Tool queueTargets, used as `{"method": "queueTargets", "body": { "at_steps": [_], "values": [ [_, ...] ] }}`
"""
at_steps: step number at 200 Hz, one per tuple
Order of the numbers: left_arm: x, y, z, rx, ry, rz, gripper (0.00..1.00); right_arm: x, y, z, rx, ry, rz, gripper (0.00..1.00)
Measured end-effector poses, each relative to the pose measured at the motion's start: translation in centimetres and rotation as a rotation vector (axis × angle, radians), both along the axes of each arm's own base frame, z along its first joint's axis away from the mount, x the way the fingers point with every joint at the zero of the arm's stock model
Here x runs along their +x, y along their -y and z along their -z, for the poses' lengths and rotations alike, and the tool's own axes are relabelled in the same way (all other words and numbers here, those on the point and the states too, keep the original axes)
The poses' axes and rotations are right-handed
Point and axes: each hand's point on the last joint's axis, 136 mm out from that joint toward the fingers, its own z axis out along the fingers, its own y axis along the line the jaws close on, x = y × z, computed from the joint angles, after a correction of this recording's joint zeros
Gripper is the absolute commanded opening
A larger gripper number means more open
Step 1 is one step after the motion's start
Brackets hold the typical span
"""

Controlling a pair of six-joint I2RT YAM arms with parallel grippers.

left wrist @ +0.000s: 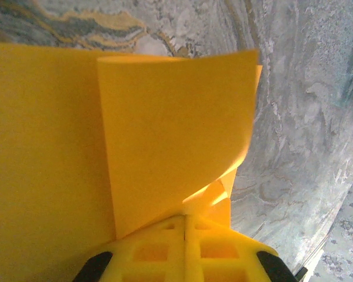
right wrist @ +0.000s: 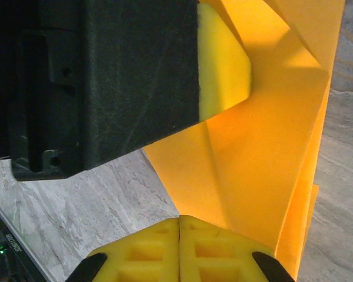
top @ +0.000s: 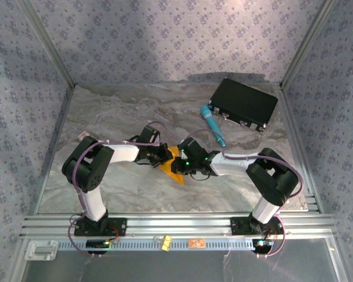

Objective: Fold a paper plane with a square sheet of paper (pick it up from the middle)
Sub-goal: Fourth fold the wing at the center of the table.

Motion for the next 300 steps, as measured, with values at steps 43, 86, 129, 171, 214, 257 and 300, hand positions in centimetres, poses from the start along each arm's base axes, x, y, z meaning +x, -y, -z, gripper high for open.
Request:
{"method": "queueTargets", "body": {
  "at_steps": [43,86,129,171,214,257,300],
  "values": [
    [0.0,0.0,0.0,0.000,0.000,0.000,0.00,-0.3,0.5,1.3,-0.037,-0.027,0.004,0.07],
    [0.0,0.0,0.0,0.000,0.000,0.000,0.00,-0.9,1.2,2.4,-0.052,-0.043,0.008,0.08],
    [0.0,0.0,0.0,0.000,0.000,0.000,0.00,-0.9,1.3,2.6,-0.016,-0.035,0.026,0.08],
    [0.0,0.0,0.0,0.000,0.001,0.001,0.04,-1.1,1.4,2.7,0.024,-0.026,0.044,0.05],
    [-0.1,-0.2,-0.5,0.012,0.020,0.018,0.15,-1.2,1.5,2.7,0.061,-0.017,0.063,0.01],
    [0.3,-0.2,-3.5,-0.006,0.108,0.035,0.09,-1.1,1.5,2.7,0.072,-0.029,0.080,0.00],
    [-1.8,0.1,-3.6,-0.018,0.114,0.077,0.04,-1.1,1.5,2.7,0.080,-0.042,0.086,0.00]
  ]
}}
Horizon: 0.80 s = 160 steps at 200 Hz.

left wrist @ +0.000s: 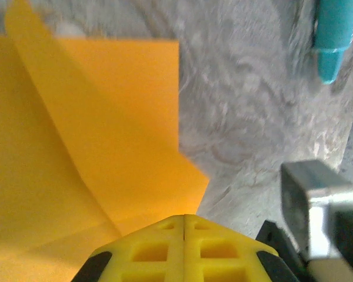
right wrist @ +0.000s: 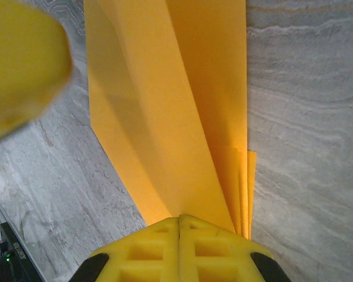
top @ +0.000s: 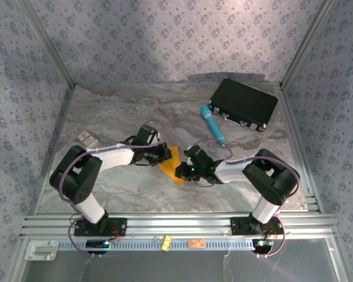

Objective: Fold a paper plane with a square sheet of paper (pick it up from the middle)
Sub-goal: Fourth fold the wing at the center of the table.

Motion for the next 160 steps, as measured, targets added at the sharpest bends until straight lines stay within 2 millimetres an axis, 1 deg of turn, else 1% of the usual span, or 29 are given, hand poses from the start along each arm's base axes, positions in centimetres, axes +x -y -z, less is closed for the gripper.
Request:
{"method": "queueTargets", "body": {
  "at_steps": [16,33,50,77,103,124,160],
  "values": [
    [-1.2,0.1,0.8,0.005,-0.026,0.024,0.04,0.0,0.0,0.0,0.001,-0.002,0.002,0.00],
    [-1.8,0.5,1.1,-0.001,-0.039,0.044,0.04,0.0,0.0,0.0,0.003,-0.003,0.002,0.00],
    [-1.7,0.9,1.4,-0.011,-0.038,0.053,0.04,0.0,0.0,0.0,0.004,-0.005,0.000,0.00],
    [-1.7,1.0,2.5,-0.003,-0.054,0.054,0.04,0.0,0.0,0.0,0.006,-0.007,0.000,0.00],
    [-1.7,1.2,3.0,-0.011,-0.063,0.062,0.04,0.0,0.0,0.0,0.008,-0.009,-0.001,0.00],
    [-1.7,1.2,3.6,-0.005,-0.070,0.062,0.02,0.0,0.0,0.0,0.009,-0.011,-0.003,0.00],
    [-1.5,1.1,3.7,0.008,-0.081,0.057,0.00,0.0,0.0,0.0,0.013,-0.008,-0.004,0.00]
  ]
}}
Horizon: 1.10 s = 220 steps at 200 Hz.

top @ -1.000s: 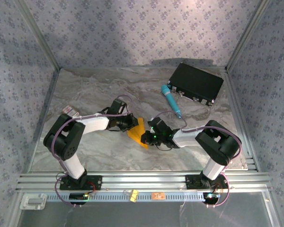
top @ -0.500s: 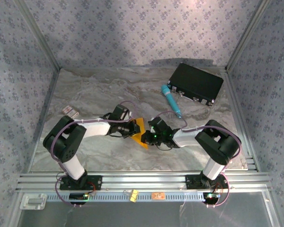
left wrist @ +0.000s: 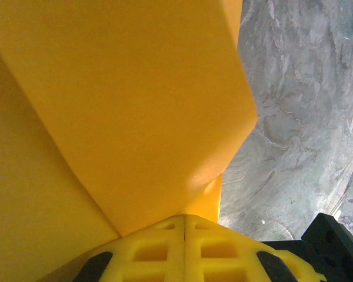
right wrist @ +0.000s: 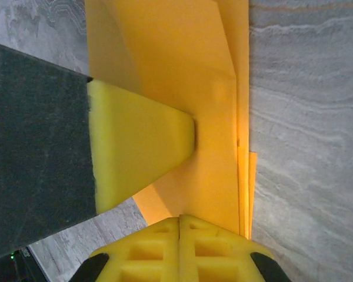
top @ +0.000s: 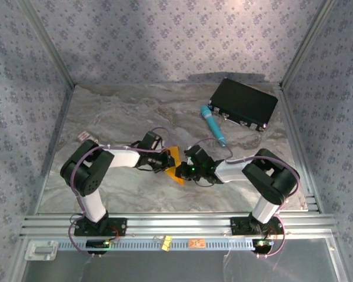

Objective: Fold a paper plane with a square sheet of paper (pick it up from the middle)
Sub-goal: Fourth fold the wing at the center of the table.

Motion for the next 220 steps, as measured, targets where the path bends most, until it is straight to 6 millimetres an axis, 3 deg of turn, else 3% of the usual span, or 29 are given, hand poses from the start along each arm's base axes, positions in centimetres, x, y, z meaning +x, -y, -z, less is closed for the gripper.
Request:
{"method": "queueTargets", "body": {
  "at_steps": [136,163,195,220],
  "values": [
    [0.2,0.5,0.0,0.005,-0.014,0.027,0.00,0.4,-0.6,-1.3,-0.022,-0.010,-0.045,0.05],
    [0.2,0.5,0.0,0.005,-0.014,0.027,0.00,-0.7,0.3,0.1,-0.054,-0.040,-0.047,0.05],
    [0.2,0.5,0.0,0.006,-0.016,0.028,0.00,-1.1,0.9,0.0,-0.030,-0.012,-0.036,0.05],
    [0.2,0.5,0.0,0.005,-0.017,0.028,0.00,-2.6,2.0,0.0,-0.030,-0.013,-0.039,0.05]
  ]
}}
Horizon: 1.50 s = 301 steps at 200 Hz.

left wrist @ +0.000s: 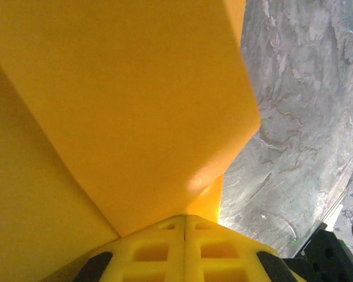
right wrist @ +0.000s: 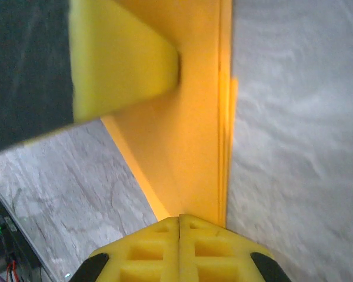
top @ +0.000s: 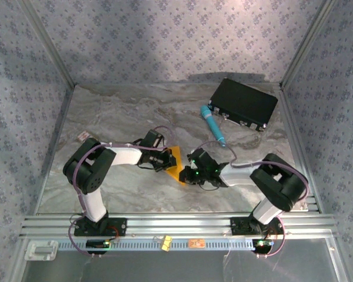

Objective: Fold a paper plane with a square sheet of paper (pick it up from the middle)
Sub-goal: Fourth fold the wing at the center of the table.

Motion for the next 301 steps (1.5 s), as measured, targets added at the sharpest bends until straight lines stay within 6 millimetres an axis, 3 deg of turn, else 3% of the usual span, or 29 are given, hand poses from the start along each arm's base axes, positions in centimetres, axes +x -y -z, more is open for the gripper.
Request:
{"method": "queueTargets", "body": {
  "at_steps": [57,99,129,162,247,301],
  "values": [
    [0.1,0.0,0.0,-0.003,-0.004,-0.007,0.00,-2.1,1.8,-0.8,-0.019,-0.019,0.002,0.05],
    [0.1,0.0,0.0,-0.007,-0.005,-0.014,0.00,0.8,-0.2,-3.3,0.000,0.023,0.031,0.03],
    [0.1,0.0,0.0,-0.007,-0.005,-0.014,0.00,2.2,-1.3,-2.0,-0.021,0.008,0.051,0.03],
    [0.1,0.0,0.0,-0.007,-0.004,-0.014,0.00,2.9,-0.9,-0.2,-0.053,-0.028,0.085,0.03],
    [0.3,-0.3,-0.3,0.000,0.029,-0.031,0.04,3.1,-0.7,0.2,-0.005,-0.026,0.112,0.00],
    [-0.9,0.0,-0.6,-0.006,0.047,-0.036,0.02,3.1,-0.8,0.1,0.003,-0.023,0.110,0.00]
  ]
}}
